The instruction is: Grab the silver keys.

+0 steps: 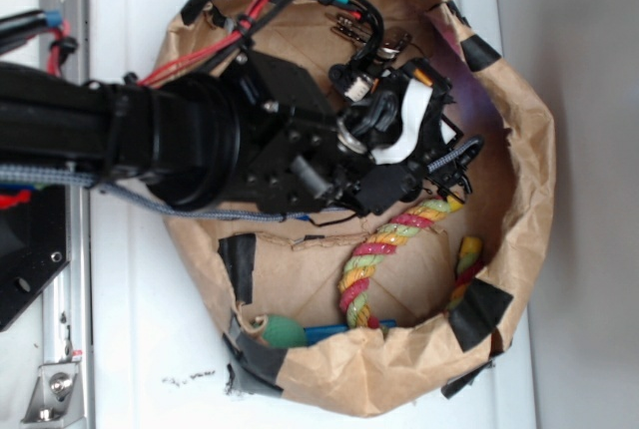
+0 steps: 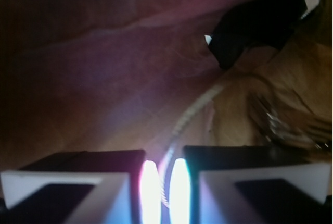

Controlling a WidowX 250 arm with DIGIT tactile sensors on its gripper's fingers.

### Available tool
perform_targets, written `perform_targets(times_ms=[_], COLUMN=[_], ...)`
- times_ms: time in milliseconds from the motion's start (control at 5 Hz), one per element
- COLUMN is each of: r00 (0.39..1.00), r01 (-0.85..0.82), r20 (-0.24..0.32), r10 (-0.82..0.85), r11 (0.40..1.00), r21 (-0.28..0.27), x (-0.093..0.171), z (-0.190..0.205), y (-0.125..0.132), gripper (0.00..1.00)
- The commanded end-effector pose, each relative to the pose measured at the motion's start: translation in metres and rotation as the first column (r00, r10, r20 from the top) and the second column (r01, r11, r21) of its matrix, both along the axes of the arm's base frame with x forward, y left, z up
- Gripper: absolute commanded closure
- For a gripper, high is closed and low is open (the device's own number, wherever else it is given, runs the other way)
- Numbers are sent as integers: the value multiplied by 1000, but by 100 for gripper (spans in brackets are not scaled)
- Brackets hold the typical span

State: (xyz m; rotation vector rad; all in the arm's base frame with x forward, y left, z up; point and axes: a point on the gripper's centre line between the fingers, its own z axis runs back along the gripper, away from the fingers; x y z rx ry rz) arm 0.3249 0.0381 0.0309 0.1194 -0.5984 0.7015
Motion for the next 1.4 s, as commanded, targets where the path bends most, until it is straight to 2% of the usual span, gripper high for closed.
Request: perform_targets(times_ms=[0, 400, 600, 800, 1000, 1200], r00=[999, 999, 997, 970, 928, 914], r01=[4, 15, 80, 235, 348, 383], r20=[46, 45, 12, -4, 13, 26], r10=[-5, -15, -80, -243, -373, -404], r11=[1000, 1000, 994, 941, 854, 841], r21=[9, 12, -68, -243, -387, -381], x=[12, 10, -3, -37, -54, -55], z=[12, 12, 32, 81, 129, 133], y=[1, 2, 3, 3, 8, 6], gripper=[100, 100, 100, 100, 100, 100])
